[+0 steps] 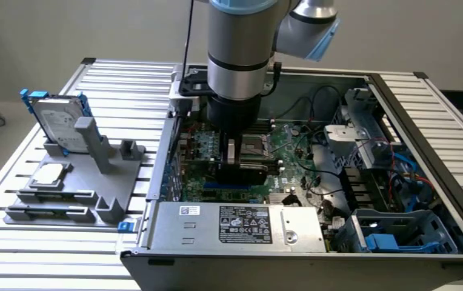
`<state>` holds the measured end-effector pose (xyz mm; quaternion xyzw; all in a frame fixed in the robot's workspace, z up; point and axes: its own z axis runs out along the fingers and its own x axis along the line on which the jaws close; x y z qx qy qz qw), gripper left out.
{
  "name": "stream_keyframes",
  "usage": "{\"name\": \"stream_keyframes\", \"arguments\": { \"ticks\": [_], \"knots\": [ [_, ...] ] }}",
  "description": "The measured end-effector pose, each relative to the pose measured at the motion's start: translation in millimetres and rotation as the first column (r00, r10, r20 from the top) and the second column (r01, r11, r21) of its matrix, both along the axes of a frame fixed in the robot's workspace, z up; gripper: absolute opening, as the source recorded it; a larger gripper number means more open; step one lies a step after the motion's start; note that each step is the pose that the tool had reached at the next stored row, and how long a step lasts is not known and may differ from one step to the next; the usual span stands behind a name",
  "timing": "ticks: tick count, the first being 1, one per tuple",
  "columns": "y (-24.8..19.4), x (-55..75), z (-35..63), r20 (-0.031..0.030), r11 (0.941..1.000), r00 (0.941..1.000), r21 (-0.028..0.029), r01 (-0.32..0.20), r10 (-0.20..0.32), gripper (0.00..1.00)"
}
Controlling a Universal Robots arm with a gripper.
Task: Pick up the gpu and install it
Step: 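Insert the gpu into the slot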
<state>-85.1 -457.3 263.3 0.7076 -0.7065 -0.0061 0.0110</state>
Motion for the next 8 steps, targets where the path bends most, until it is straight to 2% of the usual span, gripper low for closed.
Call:
{"name": "stream_keyframes", "arguments": {
  "ticks": [5,8],
  "knots": [
    [-0.4,-0.3,-0.8,-0.0027,1.0,1.0,0.0001,0.0,0.0,0.27],
    [-0.5,-0.5,-0.9,-0.0067,1.0,1.0,0.0002,0.0,0.0,0.27]
  ]
}}
